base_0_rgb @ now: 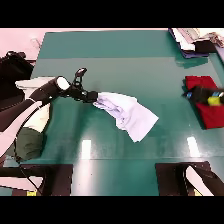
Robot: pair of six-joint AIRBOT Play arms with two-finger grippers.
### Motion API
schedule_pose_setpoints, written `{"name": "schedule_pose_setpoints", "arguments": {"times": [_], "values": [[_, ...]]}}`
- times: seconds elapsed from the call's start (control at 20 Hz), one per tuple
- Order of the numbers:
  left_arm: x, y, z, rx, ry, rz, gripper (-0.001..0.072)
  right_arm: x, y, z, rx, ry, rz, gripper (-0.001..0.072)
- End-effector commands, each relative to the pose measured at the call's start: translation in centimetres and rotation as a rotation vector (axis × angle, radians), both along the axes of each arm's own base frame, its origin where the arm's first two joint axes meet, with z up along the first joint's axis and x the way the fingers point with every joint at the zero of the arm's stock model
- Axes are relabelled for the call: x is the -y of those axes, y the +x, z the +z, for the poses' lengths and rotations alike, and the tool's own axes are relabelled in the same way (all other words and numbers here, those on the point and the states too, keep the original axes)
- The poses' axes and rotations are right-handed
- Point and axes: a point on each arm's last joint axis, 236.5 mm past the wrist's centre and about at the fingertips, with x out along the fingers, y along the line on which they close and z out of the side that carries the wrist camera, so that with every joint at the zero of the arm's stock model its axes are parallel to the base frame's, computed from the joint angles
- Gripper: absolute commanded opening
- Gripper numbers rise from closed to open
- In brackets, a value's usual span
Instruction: Fold the shirts.
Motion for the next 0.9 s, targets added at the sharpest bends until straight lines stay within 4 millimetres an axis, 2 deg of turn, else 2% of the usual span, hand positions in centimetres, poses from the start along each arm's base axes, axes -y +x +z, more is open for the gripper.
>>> {"name": "schedule_pose_setpoints", "arguments": {"times": [0.0,0.05,0.15,0.2,0.3,0.45,0.5,0.55,0.6,0.65,0.7,0.75,0.8,0.85], "values": [[-0.3,0.1,0.6,-0.005,-0.001,-0.014,0.0023,-1.1,-4.8,-10.3,-0.296,0.170,-0.073,0.0503],[-0.3,0.1,0.6,-0.005,0.000,-0.015,0.0022,-2.2,-5.1,-12.3,-0.331,0.196,-0.061,0.0503],[-0.3,0.0,0.6,-0.010,0.001,-0.018,0.0023,-4.2,-4.1,-14.6,-0.340,0.233,-0.064,0.0501],[-0.3,-0.1,0.5,-0.015,0.002,-0.021,0.0022,-5.6,-3.2,-15.3,-0.331,0.248,-0.055,0.0500],[-0.3,-0.4,0.4,-0.025,0.004,-0.028,0.0023,-8.0,-1.6,-16.2,-0.320,0.253,-0.022,0.0449],[-0.3,-0.8,0.3,-0.041,0.006,-0.038,0.0023,-10.5,0.8,-17.0,-0.293,0.194,0.062,0.0426],[-0.3,-1.2,0.2,-0.055,0.008,-0.047,0.0023,-11.0,1.6,-17.0,-0.282,0.186,0.076,0.0369],[-0.3,-1.7,0.1,-0.072,0.010,-0.057,0.0022,-11.4,2.2,-16.8,-0.275,0.179,0.095,0.0241],[-0.3,-2.0,0.2,-0.079,0.014,-0.068,0.0022,-11.5,2.6,-16.6,-0.267,0.158,0.123,0.0051],[-0.7,-1.9,0.8,-0.058,0.030,-0.074,0.0022,-11.2,3.0,-15.9,-0.248,0.121,0.162,0.0019],[-1.3,-1.4,2.5,0.003,0.058,-0.084,0.0022,-10.6,3.7,-14.5,-0.205,0.069,0.199,0.0018],[-2.2,-0.5,5.1,0.090,0.101,-0.098,0.0022,-9.4,4.6,-11.9,-0.134,-0.004,0.236,0.0018],[-3.5,0.5,9.1,0.210,0.162,-0.110,0.0022,-8.3,5.6,-8.5,-0.054,-0.061,0.257,0.0018],[-4.8,1.2,13.8,0.332,0.218,-0.112,0.0022,-7.1,6.5,-3.9,0.048,-0.111,0.261,0.0019]]}}
